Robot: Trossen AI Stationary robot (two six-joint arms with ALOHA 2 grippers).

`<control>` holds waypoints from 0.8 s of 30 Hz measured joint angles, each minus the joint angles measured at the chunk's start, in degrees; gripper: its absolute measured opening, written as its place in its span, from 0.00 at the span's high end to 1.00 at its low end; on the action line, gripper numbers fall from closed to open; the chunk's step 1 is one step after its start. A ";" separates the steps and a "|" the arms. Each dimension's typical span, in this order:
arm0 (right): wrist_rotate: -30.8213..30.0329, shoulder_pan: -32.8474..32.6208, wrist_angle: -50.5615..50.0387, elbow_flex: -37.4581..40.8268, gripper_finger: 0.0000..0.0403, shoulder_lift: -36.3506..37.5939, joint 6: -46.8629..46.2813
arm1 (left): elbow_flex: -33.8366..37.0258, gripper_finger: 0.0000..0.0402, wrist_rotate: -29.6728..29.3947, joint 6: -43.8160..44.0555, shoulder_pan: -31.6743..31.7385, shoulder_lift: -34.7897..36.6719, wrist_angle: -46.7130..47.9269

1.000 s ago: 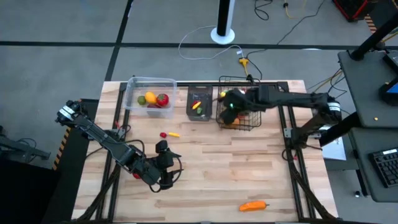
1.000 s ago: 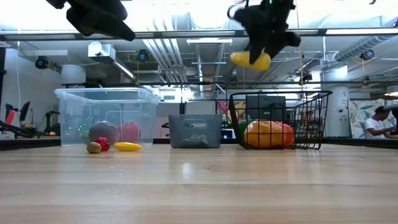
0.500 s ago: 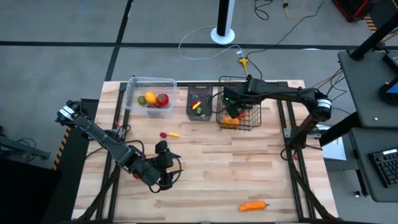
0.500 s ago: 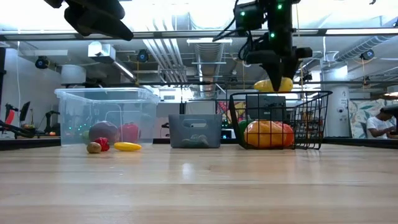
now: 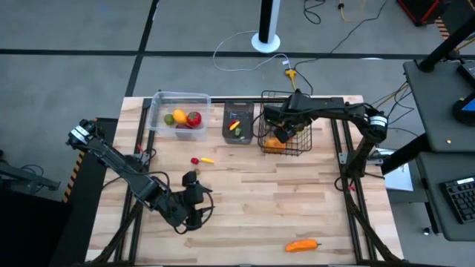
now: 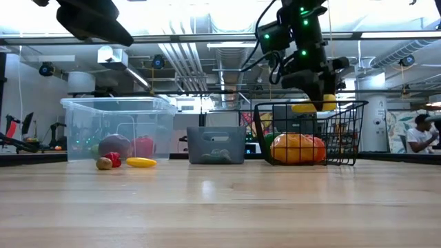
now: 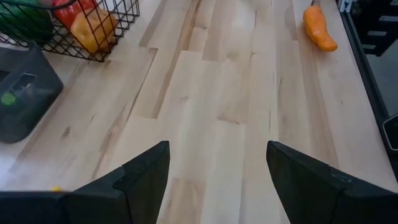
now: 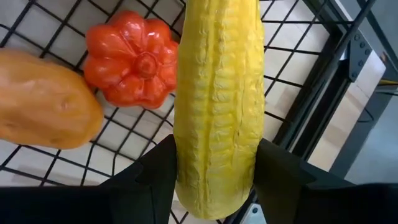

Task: Sort produce into baskets
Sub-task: Put the yellow corn into the wire basket, then put the yellow corn into the black bin

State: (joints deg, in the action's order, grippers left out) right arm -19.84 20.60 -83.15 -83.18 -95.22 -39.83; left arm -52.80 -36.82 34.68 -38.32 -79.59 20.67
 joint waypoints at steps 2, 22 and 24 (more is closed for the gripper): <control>-0.29 -0.04 0.00 0.00 0.58 -0.04 0.25 | 0.00 0.38 -0.11 0.57 -0.32 0.00 0.13; -0.34 -0.05 0.22 0.04 0.41 -0.15 1.53 | 0.00 0.38 -0.21 2.11 -1.28 0.00 0.39; -0.32 -0.22 0.28 0.04 0.41 -0.06 1.55 | 0.00 0.38 -0.20 2.41 -1.27 0.00 0.39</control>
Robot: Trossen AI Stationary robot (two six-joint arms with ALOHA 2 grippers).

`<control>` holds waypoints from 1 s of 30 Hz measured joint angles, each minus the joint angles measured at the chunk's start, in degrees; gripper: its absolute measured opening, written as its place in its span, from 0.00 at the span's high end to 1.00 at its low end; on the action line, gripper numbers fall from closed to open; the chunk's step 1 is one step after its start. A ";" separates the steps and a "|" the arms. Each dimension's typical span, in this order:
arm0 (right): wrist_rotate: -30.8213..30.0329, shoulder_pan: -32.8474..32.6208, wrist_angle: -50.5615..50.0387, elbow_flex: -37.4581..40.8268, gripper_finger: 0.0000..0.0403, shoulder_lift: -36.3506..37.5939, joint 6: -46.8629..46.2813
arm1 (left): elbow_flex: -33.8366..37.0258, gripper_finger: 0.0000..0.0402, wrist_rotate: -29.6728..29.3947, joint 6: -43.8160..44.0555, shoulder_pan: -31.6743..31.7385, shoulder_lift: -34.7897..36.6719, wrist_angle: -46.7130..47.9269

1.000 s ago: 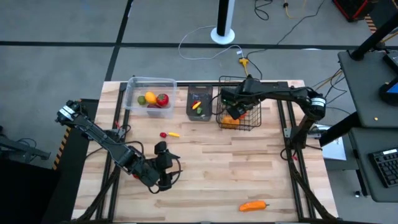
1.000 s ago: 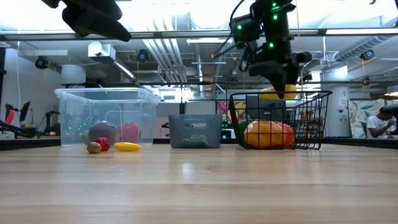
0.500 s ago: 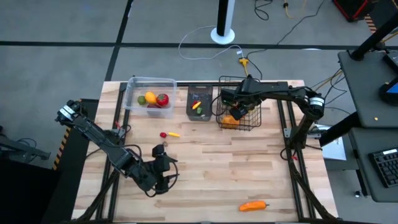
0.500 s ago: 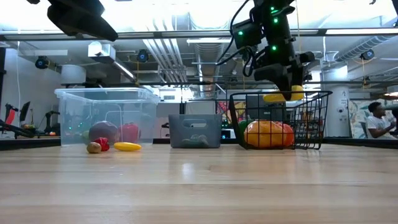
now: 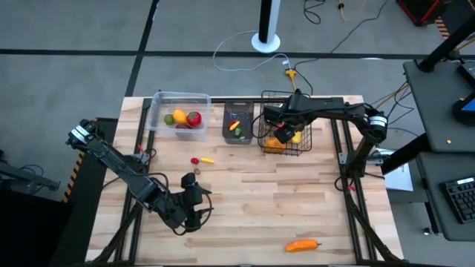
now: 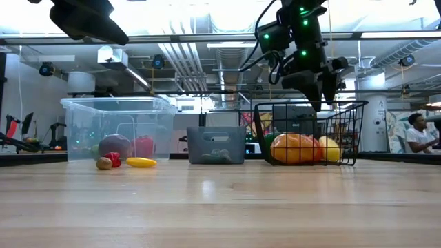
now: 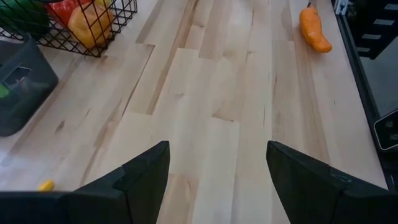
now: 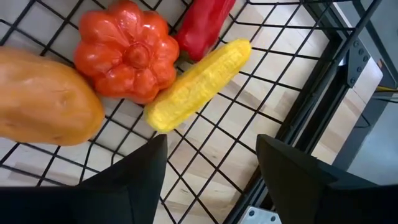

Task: Sort produce into baskets
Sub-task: Put the yellow corn into the black bin

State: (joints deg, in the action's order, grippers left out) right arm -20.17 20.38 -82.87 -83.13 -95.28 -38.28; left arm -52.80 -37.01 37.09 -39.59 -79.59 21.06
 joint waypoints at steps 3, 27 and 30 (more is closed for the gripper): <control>0.00 -0.67 0.02 0.00 0.41 0.63 0.00 | 0.00 0.38 0.00 0.37 0.01 0.00 0.00; -0.24 -27.81 13.19 0.00 0.43 8.06 -1.77 | 0.00 0.38 3.28 2.19 0.01 -1.53 0.19; -0.92 -30.79 16.35 0.00 0.43 7.99 -1.71 | 0.00 0.38 3.60 3.45 0.04 -1.53 2.25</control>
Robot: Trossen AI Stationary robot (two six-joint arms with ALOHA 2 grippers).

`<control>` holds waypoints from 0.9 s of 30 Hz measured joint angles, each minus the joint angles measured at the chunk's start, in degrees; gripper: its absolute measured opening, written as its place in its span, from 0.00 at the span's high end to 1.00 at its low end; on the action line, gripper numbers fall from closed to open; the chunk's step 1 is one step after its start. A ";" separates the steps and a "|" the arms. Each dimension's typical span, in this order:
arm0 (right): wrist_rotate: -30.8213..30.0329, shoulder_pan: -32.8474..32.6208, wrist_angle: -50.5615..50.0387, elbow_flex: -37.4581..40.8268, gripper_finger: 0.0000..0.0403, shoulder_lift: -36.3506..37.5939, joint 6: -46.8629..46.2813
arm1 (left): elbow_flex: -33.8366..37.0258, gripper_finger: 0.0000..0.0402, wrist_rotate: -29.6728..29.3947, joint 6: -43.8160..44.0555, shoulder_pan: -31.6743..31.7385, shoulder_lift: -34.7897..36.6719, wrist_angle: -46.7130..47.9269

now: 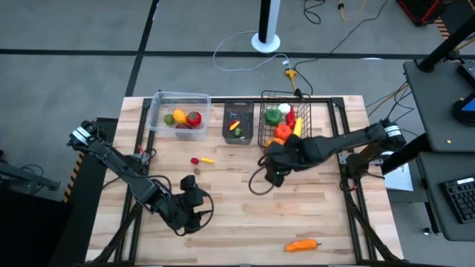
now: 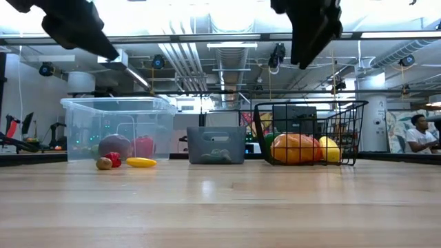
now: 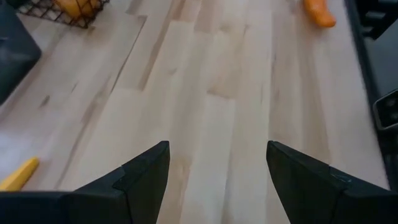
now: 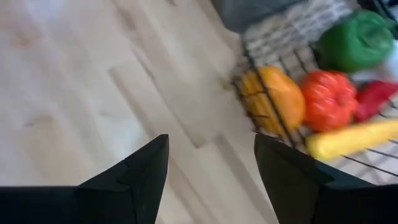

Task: Sort produce into baskets
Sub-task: Put the yellow corn into the black bin

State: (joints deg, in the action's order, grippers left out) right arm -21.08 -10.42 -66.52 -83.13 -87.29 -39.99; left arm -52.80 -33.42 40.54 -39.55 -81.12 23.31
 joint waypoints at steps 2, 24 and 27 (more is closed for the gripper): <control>-0.09 -1.64 1.66 0.00 0.43 0.00 0.08 | -0.02 0.38 0.03 0.26 0.00 0.02 1.75; -6.08 -6.60 4.11 0.00 0.44 -0.04 0.94 | 0.09 0.38 4.34 -18.72 14.04 0.04 13.17; -6.08 -6.60 4.15 0.00 0.44 -0.04 1.08 | 0.39 0.38 4.39 -21.17 15.87 0.04 13.77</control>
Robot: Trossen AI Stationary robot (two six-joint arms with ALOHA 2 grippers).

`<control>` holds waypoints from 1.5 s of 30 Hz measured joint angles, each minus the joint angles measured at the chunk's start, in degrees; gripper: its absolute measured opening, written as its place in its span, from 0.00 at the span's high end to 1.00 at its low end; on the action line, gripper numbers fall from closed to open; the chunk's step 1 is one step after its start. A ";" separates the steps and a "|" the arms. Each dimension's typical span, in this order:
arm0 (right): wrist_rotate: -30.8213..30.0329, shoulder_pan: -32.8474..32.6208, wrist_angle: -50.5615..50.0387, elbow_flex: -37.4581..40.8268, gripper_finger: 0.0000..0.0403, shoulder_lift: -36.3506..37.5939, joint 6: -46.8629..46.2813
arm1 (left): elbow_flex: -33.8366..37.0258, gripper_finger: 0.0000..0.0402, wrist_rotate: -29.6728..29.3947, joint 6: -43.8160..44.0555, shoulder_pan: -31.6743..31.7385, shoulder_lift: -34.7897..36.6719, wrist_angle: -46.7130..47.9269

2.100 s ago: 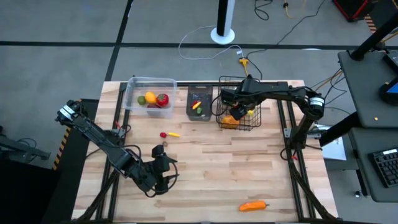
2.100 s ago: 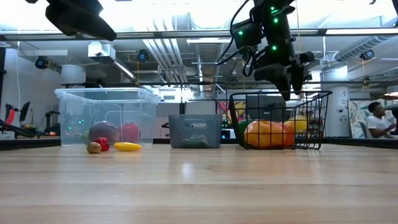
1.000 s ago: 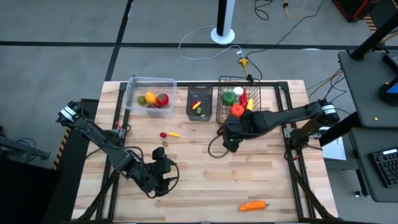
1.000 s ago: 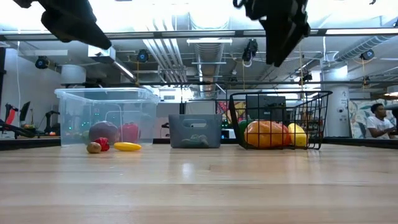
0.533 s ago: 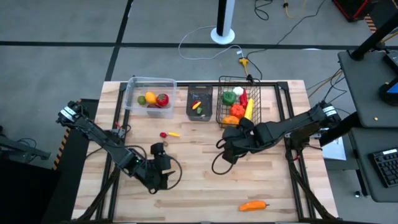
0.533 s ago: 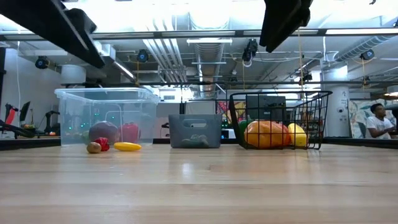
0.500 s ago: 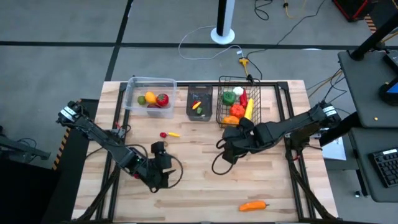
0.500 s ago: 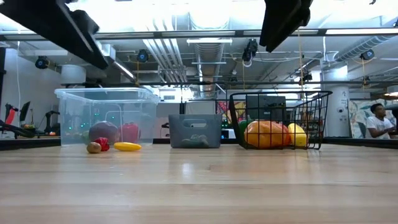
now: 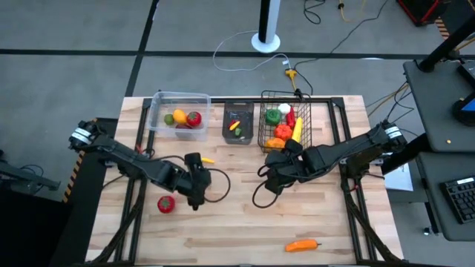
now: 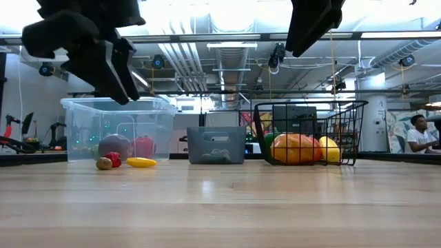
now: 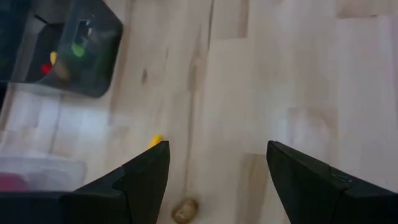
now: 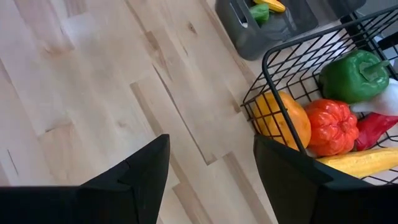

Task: Sort produce into baskets
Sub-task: Put the yellow corn into the black bin

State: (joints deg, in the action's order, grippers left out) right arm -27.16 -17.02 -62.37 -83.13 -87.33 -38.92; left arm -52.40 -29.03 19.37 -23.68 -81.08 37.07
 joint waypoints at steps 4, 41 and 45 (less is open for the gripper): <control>0.00 0.00 0.10 0.00 0.44 0.00 0.10 | 0.00 0.38 0.04 -2.17 1.28 -0.04 -0.04; -1.40 0.00 0.33 0.00 0.44 0.00 1.49 | -1.95 0.47 5.74 -22.82 17.37 -17.71 0.26; -1.42 0.00 0.35 0.00 0.44 0.00 1.59 | -1.95 0.47 6.04 -23.69 18.35 -18.27 0.25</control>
State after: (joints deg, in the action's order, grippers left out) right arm -28.58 -17.02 -62.02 -83.13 -87.33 -37.33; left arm -54.35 -22.99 -4.32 -5.33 -99.35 37.32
